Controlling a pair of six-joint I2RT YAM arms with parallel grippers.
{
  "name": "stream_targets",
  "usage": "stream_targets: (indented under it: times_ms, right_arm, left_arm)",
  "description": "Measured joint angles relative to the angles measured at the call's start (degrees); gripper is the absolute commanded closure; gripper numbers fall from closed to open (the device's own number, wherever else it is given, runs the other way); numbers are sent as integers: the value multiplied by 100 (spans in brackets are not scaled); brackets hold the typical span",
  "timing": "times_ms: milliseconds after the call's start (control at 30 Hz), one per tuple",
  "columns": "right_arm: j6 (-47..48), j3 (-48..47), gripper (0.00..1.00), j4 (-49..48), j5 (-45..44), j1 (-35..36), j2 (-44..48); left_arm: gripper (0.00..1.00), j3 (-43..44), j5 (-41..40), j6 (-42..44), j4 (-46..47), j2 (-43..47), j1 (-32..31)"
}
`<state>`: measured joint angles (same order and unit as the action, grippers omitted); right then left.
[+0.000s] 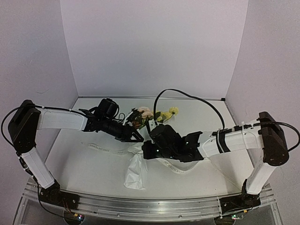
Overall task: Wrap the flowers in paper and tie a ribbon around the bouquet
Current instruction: Cross the half-tied ribbon over the folded bouquet.
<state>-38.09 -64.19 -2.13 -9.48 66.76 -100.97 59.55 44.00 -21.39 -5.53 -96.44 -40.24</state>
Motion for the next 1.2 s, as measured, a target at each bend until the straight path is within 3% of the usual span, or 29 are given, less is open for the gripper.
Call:
stream_targets:
  times_ms: [167,400,433,567,633,800,1033,1200]
  right_arm:
    - [39,-90,100,4,12,0,-5]
    - [55,-151,100,42,11,-21,-31]
    - [55,-167,96,60,11,-26,-35]
    - [-8,-263,53,262,-24,-42,-39]
    - [-97,-284,44,440,-102,-49,-27]
    - [-681,-95,50,1469,-450,-79,435]
    - [-2349,1305,51,2786,-809,-360,1927]
    - [-3245,2205,49,3373,-640,-1031,1953]
  left_arm:
    - [69,-1,89,-104,107,-42,-30]
    - [99,-10,129,-226,175,-50,-33]
    - [100,-16,119,-272,185,-50,-35]
    - [100,-67,51,-281,267,-50,-46]
    - [100,-101,-49,-288,261,-50,-48]
    - [100,-149,-278,-292,264,-41,-46]
    - [100,-195,-419,-290,263,157,-46]
    - [100,-195,-430,-286,279,306,-46]
